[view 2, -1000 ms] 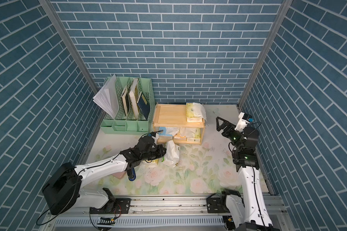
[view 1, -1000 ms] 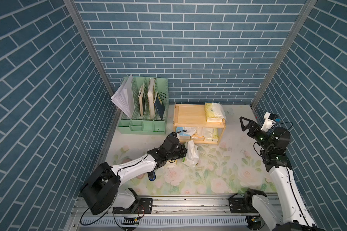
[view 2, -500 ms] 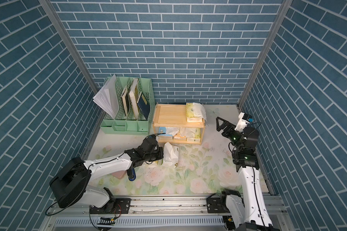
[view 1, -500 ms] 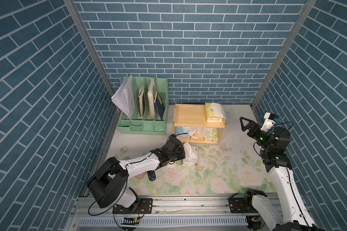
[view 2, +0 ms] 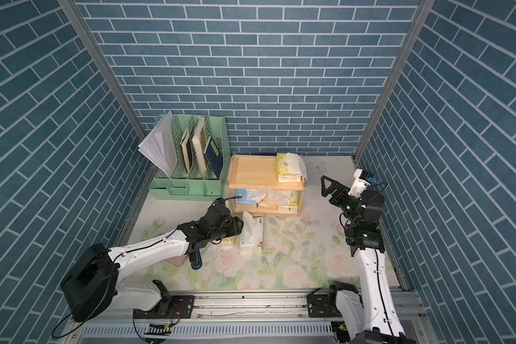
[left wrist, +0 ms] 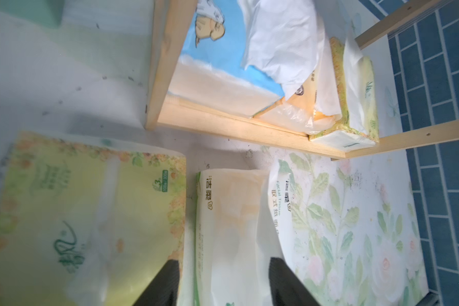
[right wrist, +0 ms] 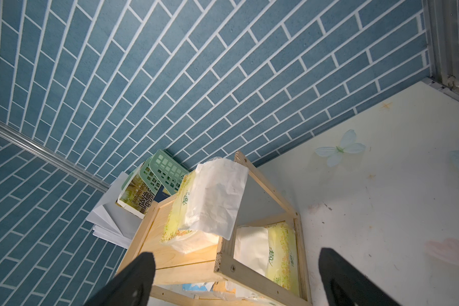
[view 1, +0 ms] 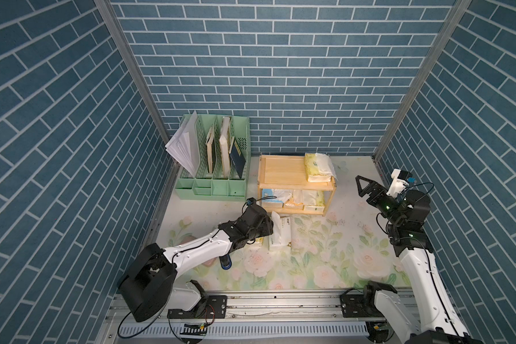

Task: Remove the tissue boxes from the shelf
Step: Place the box of tissues at the center of the board, then pick up a box of tissues from the shelf.

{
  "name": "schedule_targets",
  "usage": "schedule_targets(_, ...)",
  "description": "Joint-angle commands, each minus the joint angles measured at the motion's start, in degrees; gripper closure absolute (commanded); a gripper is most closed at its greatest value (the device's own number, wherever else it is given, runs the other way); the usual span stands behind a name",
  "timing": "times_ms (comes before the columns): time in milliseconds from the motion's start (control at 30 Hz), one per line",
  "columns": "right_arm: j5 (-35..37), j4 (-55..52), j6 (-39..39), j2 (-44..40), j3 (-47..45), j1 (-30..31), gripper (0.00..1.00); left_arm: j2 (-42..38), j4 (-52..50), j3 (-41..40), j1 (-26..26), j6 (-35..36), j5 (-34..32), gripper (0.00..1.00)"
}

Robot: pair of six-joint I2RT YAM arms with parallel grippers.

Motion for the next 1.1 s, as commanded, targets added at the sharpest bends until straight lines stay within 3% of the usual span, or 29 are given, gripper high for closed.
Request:
schedule_targets(0,1.2,-1.1,-2.7,-0.2,0.7,0.1,0.00,-4.0,-4.1,1.8,-0.3,2.0,-3.8,0.26)
schedule_targets(333,2.6,-2.4,-4.1,-1.1,1.5,0.0,0.00,-15.6,-12.3,3.9,-0.2,4.9,-9.6,0.00)
schedule_targets(500,2.7,-2.4,-4.1,-1.7,1.1,0.0,0.00,-20.7,-14.8,7.3,0.2,7.5,-11.8,0.00)
schedule_targets(667,2.9,-2.2,-4.0,-1.7,1.4,0.0,0.00,-21.6,-15.7,14.5,1.6,11.2,-9.4,0.00)
schedule_targets(900,2.7,-1.6,-2.4,-1.0,2.4,0.0,0.00,-17.8,-12.0,24.3,3.6,13.3,-2.4,0.00)
schedule_targets(1067,2.1,-2.1,-1.6,-1.4,2.5,0.1,0.00,-10.7,-9.4,29.9,5.2,13.0,4.1,0.01)
